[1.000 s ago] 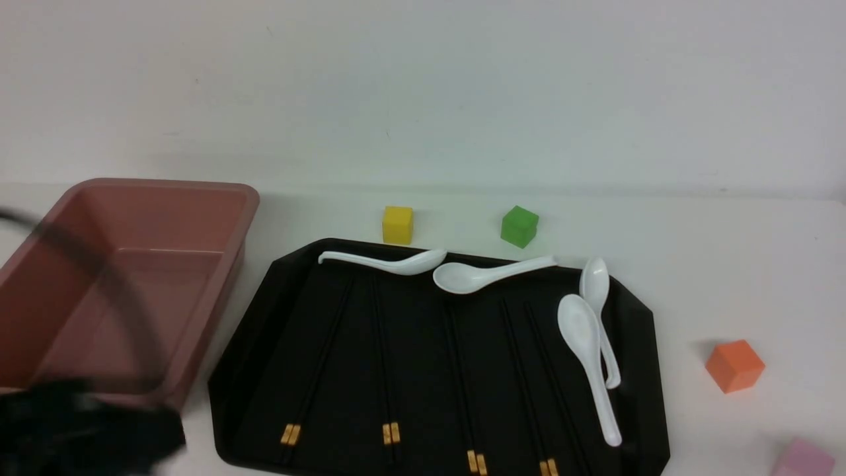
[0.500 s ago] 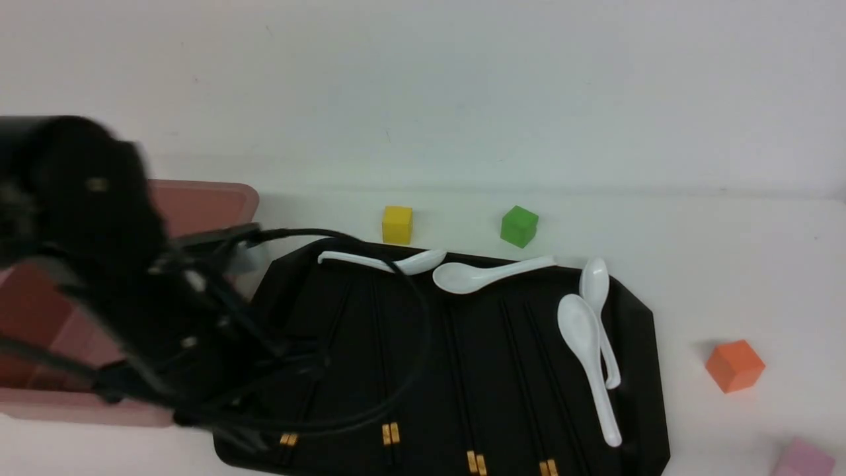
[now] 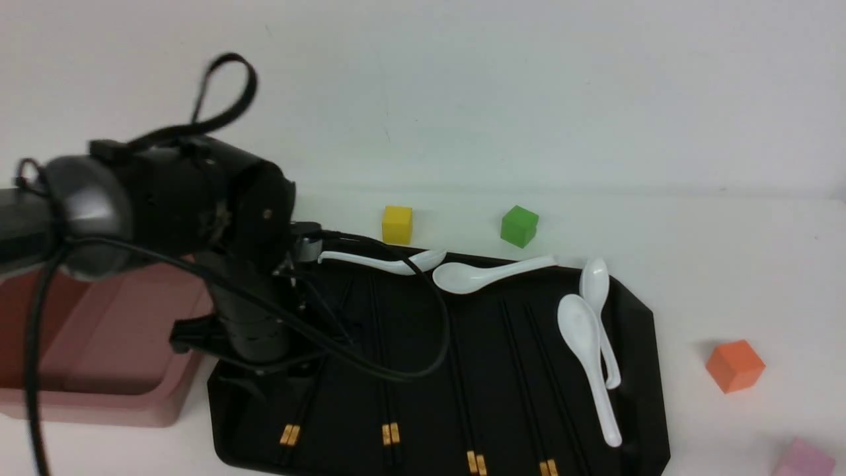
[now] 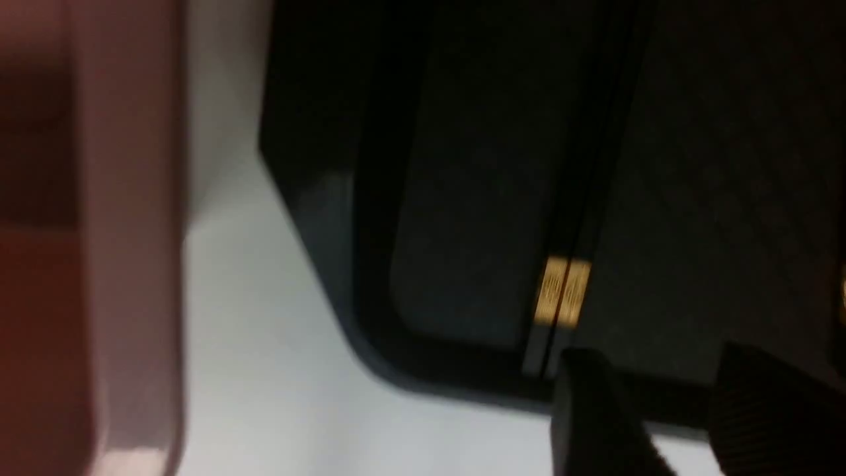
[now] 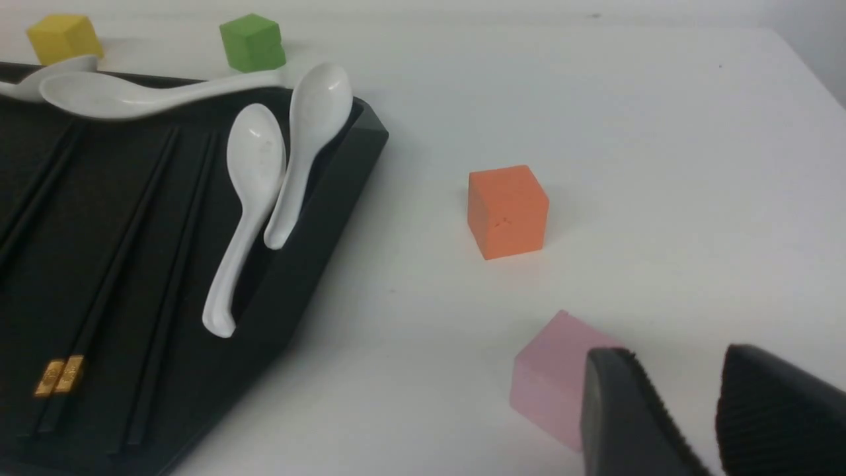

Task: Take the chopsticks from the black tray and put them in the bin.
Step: Use the left arm to grab a pair of chopsticks

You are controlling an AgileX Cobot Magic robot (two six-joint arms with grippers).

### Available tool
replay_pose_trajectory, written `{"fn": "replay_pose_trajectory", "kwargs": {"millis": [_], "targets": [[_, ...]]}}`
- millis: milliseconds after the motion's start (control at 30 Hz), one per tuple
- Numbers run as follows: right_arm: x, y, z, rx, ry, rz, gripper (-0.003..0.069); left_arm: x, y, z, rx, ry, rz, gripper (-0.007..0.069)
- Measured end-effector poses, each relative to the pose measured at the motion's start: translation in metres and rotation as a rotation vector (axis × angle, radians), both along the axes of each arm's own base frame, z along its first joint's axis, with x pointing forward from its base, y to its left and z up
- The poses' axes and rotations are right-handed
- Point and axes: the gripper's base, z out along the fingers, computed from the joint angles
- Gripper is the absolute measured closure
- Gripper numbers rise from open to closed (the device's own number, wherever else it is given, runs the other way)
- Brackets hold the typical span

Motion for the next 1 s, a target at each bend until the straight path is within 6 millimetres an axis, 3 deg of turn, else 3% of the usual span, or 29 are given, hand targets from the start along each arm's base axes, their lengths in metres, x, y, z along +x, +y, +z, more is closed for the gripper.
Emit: {"fn": "replay_pose_trajectory", "kwargs": {"millis": [433, 600, 767, 900, 1000], "targets": [[0.0, 0.0, 0.0, 0.0, 0.0, 0.0, 0.0419, 0.022, -0.011, -0.061, 0.033, 0.032, -0.042, 0.0304], [0.0, 0.0, 0.0, 0.0, 0.0, 0.0, 0.0419, 0.025, -0.012, -0.061, 0.023, 0.014, -0.044, 0.0323], [0.0, 0.0, 0.0, 0.0, 0.0, 0.0, 0.0419, 0.026, -0.013, -0.061, 0.016, 0.007, -0.043, 0.0507], [0.0, 0.0, 0.0, 0.001, 0.0, 0.0, 0.0419, 0.025, -0.013, -0.057, 0.01, 0.007, -0.029, 0.0506], [0.0, 0.0, 0.0, 0.001, 0.0, 0.0, 0.0419, 0.021, -0.012, -0.037, -0.013, -0.007, -0.016, 0.0506]]}}
